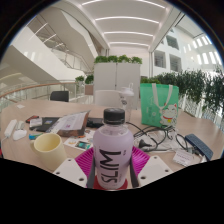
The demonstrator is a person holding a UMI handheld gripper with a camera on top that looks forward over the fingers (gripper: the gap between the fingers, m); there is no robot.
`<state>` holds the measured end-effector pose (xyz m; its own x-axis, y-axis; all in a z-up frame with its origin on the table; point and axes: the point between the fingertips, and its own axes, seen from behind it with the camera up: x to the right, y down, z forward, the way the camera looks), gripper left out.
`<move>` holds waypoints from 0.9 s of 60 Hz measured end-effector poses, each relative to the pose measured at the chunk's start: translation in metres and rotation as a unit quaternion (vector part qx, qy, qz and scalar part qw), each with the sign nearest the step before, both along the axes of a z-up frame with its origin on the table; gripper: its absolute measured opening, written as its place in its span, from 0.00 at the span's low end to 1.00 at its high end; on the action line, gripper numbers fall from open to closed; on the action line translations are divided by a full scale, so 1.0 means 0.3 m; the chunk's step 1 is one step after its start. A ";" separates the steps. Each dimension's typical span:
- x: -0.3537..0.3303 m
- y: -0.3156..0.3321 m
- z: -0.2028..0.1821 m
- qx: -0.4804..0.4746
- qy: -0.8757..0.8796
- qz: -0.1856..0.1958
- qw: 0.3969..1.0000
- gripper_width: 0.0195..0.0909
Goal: Pour water
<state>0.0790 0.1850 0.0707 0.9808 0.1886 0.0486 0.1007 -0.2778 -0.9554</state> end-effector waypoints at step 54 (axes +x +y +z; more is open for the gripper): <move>-0.044 -0.748 0.098 -0.100 0.001 -0.102 0.990 0.89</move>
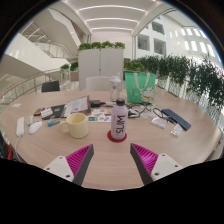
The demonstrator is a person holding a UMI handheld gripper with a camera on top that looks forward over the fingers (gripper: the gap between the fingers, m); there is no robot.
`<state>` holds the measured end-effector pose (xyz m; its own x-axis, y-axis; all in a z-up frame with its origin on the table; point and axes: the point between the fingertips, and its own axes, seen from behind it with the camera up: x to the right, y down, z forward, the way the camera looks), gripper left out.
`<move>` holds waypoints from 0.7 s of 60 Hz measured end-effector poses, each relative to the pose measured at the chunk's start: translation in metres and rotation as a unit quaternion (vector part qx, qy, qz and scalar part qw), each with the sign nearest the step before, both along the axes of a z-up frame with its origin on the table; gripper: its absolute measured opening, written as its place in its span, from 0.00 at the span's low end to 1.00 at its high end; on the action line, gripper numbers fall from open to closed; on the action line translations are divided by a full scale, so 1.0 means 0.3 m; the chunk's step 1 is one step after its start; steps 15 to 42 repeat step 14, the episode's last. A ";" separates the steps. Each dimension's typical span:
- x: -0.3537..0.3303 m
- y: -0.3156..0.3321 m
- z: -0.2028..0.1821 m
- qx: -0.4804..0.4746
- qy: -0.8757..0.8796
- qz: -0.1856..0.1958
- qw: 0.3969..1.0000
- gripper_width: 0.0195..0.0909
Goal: Pour water
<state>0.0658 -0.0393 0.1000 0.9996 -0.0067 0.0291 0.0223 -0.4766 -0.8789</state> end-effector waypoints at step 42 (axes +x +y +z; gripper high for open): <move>-0.151 -0.398 0.174 0.001 0.040 -0.039 0.998 0.89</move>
